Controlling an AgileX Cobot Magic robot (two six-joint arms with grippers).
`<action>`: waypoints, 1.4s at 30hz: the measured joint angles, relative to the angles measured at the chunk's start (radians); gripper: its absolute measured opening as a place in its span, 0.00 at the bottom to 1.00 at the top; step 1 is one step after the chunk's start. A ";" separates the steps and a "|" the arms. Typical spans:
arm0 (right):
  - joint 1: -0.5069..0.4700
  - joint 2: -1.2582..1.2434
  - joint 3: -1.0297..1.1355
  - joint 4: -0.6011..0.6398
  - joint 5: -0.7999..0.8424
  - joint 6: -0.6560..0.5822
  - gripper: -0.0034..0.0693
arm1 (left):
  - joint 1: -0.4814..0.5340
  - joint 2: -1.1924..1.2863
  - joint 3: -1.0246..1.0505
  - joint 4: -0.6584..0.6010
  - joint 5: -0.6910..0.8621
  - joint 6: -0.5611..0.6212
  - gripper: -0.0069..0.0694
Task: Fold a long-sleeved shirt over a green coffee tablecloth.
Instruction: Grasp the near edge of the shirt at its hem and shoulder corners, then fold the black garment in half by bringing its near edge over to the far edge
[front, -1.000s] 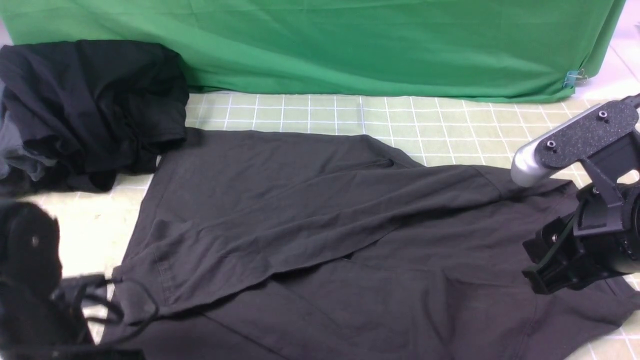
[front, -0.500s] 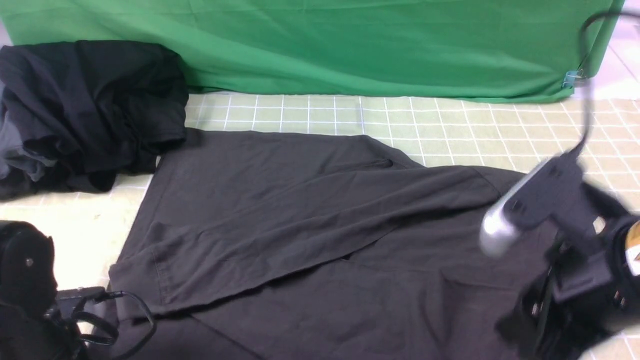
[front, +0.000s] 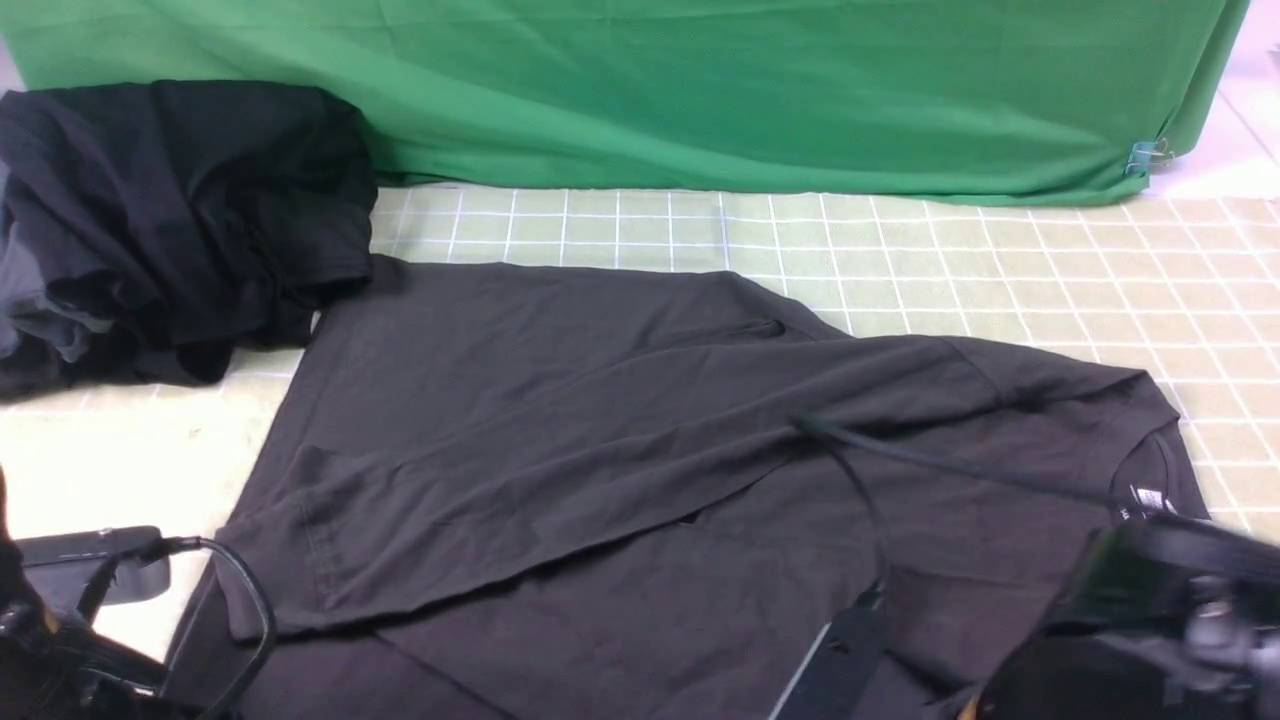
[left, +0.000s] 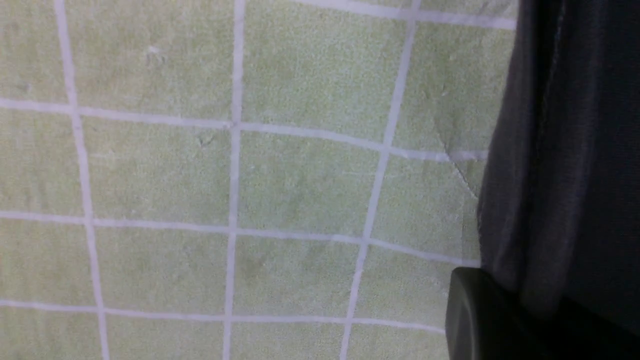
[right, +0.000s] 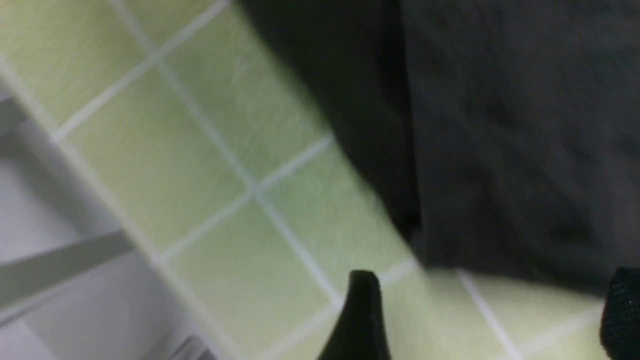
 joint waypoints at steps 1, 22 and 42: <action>0.002 0.019 0.001 0.000 -0.021 0.002 0.80 | 0.000 0.000 0.000 0.000 -0.002 0.000 0.11; -0.001 -0.218 -0.034 -0.009 0.169 0.062 0.11 | 0.000 -0.242 -0.131 -0.020 0.157 -0.010 0.11; -0.458 0.213 -0.688 -0.060 0.123 -0.179 0.11 | 0.051 0.510 -0.931 0.157 -0.014 -0.072 0.11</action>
